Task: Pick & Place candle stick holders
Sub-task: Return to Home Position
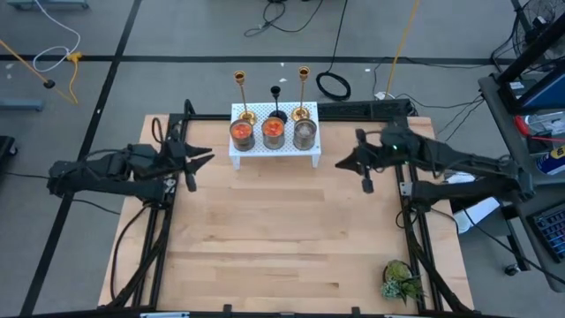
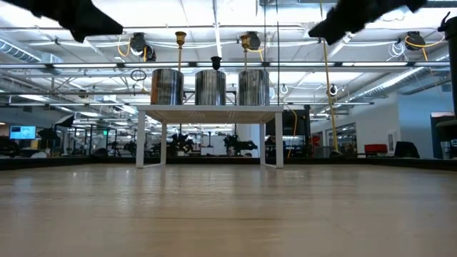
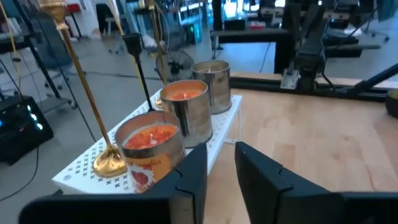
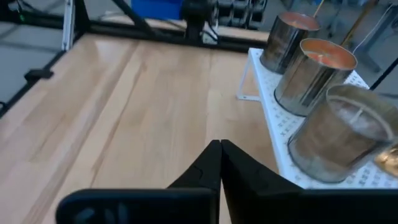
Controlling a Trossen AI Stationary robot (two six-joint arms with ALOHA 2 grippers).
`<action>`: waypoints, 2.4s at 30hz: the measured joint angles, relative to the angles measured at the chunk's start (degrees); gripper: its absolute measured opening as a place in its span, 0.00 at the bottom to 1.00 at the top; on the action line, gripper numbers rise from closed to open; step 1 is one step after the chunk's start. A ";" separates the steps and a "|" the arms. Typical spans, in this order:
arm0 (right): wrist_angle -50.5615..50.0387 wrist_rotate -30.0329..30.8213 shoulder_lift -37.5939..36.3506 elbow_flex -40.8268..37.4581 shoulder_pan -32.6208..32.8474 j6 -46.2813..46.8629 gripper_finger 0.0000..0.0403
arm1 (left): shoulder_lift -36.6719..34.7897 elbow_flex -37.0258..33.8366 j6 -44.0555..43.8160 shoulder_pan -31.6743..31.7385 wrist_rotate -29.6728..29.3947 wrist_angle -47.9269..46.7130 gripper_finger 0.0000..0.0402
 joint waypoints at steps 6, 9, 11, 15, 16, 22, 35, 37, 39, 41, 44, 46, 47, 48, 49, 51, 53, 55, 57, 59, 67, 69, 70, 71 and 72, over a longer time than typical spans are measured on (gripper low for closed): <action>7.98 -0.02 -10.19 -14.00 -0.20 3.64 0.00 | -4.71 -8.25 1.29 -0.02 0.75 5.21 0.07; 12.90 -0.02 -14.46 -19.45 -0.22 4.79 0.00 | -6.07 -10.86 0.79 -0.02 2.91 5.93 0.01; 14.63 0.02 -16.82 -22.53 -0.22 4.65 0.00 | -6.85 -12.28 0.80 -0.02 3.32 5.95 0.02; 15.96 0.02 -20.67 -27.02 -0.22 4.81 0.00 | -8.29 -13.84 -1.32 -0.02 3.01 6.30 0.05; 16.06 0.05 -21.71 -27.88 -0.22 4.78 0.00 | -8.72 -14.31 -1.36 -0.02 3.02 6.29 0.04; 16.07 0.24 -28.12 -31.56 -0.28 5.58 0.00 | -11.90 -18.11 0.47 -0.04 1.95 6.49 0.01; 15.74 8.06 -39.57 -39.26 -0.31 10.17 0.00 | -23.25 -26.47 -0.32 -0.04 0.77 7.23 0.03; 15.60 9.45 -41.01 -40.25 -0.31 11.28 0.00 | -24.70 -27.01 -0.30 -0.04 0.72 7.28 0.01; 15.23 11.00 -42.31 -41.22 -0.31 11.45 0.00 | -25.43 -27.22 -0.30 -0.04 0.64 6.38 0.01; 15.23 12.63 -43.53 -42.40 -0.32 11.39 0.00 | -25.36 -27.31 -0.30 -0.04 0.64 5.51 0.02; 15.62 13.83 -45.26 -43.94 -0.31 11.40 0.00 | -25.36 -27.31 -0.68 -0.04 0.62 4.05 0.06; 16.32 13.87 -46.18 -44.56 -0.31 11.83 0.00 | -25.36 -27.33 -1.64 -0.04 0.57 2.82 0.07; 16.60 13.90 -46.54 -44.82 -0.31 12.32 0.00 | -25.36 -27.33 -1.70 -0.04 0.59 3.00 0.07; 16.70 13.93 -46.86 -45.05 -0.31 12.62 0.00 | -25.36 -27.35 -1.64 -0.04 0.69 3.23 0.06; 16.71 13.99 -47.14 -45.32 -0.31 12.72 0.00 | -25.36 -27.69 -1.11 -0.04 1.05 3.96 0.06; 16.87 13.98 -47.59 -45.74 -0.31 12.77 0.00 | -25.36 -28.64 0.36 -0.04 2.09 5.16 0.05; 16.83 13.99 -47.83 -45.84 -0.31 12.77 0.00 | -25.32 -29.53 1.77 -0.04 3.76 6.42 0.03; 16.78 13.99 -47.90 -45.87 -0.31 12.77 0.00 | -25.06 -29.86 2.88 -0.04 6.29 8.78 0.01; 16.74 13.97 -47.90 -45.90 -0.31 12.77 0.00 | -25.08 -30.41 4.49 -0.04 8.67 11.21 0.01; 16.68 13.97 -47.90 -45.92 -0.31 12.79 0.00 | -25.04 -31.31 6.17 -0.04 10.93 14.59 0.03; 16.50 13.86 -47.88 -45.98 -0.31 12.79 0.01 | -24.49 -34.15 9.97 -0.09 19.70 22.23 0.06; 16.92 13.84 -47.88 -46.30 -0.31 12.88 0.01 | -24.51 -34.15 9.69 -0.09 19.76 22.08 0.05; 18.01 13.84 -47.88 -46.87 -0.31 13.16 0.01 | -24.49 -34.15 9.23 -0.09 19.78 22.04 0.04; 19.60 13.84 -47.87 -47.69 -0.31 13.48 0.01 | -24.51 -34.15 8.35 -0.09 19.77 22.03 0.03; 21.05 13.77 -47.84 -48.64 -0.31 13.65 0.01 | -24.51 -34.15 7.10 -0.09 19.76 21.99 0.02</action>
